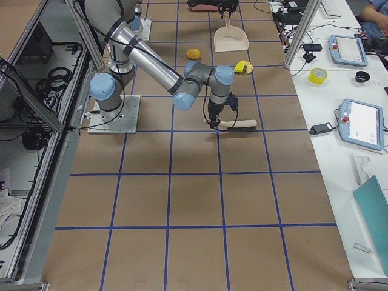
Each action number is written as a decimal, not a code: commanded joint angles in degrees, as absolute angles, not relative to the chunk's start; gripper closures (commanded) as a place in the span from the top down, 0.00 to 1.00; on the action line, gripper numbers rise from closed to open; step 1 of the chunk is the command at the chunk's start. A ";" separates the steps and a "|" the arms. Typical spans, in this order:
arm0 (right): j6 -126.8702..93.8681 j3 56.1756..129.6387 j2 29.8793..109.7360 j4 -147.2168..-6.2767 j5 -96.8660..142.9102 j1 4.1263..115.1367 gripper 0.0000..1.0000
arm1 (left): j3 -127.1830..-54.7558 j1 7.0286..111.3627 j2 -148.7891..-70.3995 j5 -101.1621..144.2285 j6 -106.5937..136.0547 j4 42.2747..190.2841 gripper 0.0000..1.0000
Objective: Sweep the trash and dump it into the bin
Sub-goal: 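Close the left gripper on the dustpan handle while the right gripper grasps the brush handle, then swing the brush with the right gripper to sweep the sponge into the dustpan, then lift the brush with the right gripper and move it behind the yellow ball, then sweep the yellow ball toward the dustpan with the brush in the right gripper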
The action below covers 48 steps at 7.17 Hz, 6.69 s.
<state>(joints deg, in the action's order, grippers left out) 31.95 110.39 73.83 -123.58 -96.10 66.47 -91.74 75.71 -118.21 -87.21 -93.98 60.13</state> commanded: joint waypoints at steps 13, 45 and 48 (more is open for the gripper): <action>-17.04 103.57 73.76 -110.13 -99.87 104.76 0.09 | -92.02 78.49 -117.77 -88.24 -95.27 59.59 0.00; -50.63 103.57 70.16 -109.05 -73.74 128.40 0.04 | -120.59 76.38 -94.83 -98.61 -103.18 53.44 0.00; -48.60 89.52 60.85 -109.69 -73.22 131.47 0.04 | -120.41 76.38 -94.92 -98.70 -103.36 53.44 0.00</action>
<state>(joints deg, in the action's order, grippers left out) -48.88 95.00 64.48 -109.49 -73.48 130.14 -120.51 76.38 -94.86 -98.67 -103.30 53.44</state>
